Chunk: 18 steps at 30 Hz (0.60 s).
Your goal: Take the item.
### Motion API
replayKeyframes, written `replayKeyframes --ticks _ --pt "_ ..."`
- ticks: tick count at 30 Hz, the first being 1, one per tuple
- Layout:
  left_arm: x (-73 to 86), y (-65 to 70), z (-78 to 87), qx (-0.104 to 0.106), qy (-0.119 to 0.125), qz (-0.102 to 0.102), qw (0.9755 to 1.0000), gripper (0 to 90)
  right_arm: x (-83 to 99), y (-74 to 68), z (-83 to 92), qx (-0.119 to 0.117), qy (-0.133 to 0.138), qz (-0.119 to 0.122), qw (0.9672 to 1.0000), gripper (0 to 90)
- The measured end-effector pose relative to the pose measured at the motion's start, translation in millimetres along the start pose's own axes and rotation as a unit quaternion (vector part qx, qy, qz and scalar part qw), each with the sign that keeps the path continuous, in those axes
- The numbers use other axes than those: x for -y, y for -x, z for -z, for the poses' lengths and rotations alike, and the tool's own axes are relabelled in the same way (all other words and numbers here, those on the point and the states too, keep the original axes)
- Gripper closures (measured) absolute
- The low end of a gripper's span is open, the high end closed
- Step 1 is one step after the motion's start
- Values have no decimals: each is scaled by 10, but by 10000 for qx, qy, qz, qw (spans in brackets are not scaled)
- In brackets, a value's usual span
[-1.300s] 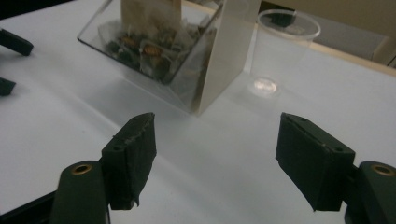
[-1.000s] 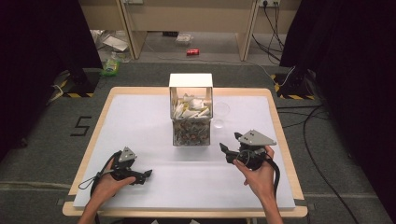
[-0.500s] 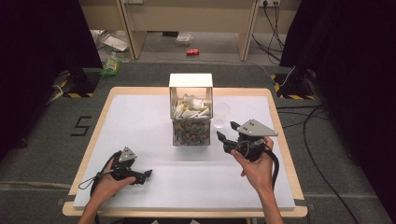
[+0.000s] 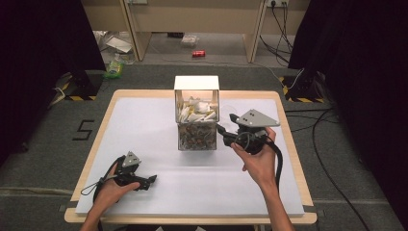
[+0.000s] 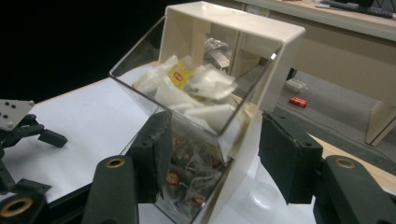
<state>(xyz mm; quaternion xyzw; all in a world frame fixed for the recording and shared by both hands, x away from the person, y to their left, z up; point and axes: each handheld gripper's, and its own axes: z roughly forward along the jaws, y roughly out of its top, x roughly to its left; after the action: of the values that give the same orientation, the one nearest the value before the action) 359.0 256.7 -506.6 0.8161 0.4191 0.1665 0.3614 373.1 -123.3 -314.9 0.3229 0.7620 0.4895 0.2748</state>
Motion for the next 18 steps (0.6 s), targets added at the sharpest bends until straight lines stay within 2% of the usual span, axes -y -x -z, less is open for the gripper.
replayKeyframes --ticks 11,14,16,18 --pt "0 0 0 1 1 2 10000 0 -299 -80 -238 -136 -62 259 9996 478" --pt "0 0 0 1 1 2 10000 0 -394 -96 -373 -145 -201 380 9990 487" --pt "0 0 0 1 0 1 10000 0 -411 -96 -411 -136 -220 393 9989 492" --pt "0 1 0 3 2 8 10000 0 -442 -78 -524 -97 -360 395 9985 497"
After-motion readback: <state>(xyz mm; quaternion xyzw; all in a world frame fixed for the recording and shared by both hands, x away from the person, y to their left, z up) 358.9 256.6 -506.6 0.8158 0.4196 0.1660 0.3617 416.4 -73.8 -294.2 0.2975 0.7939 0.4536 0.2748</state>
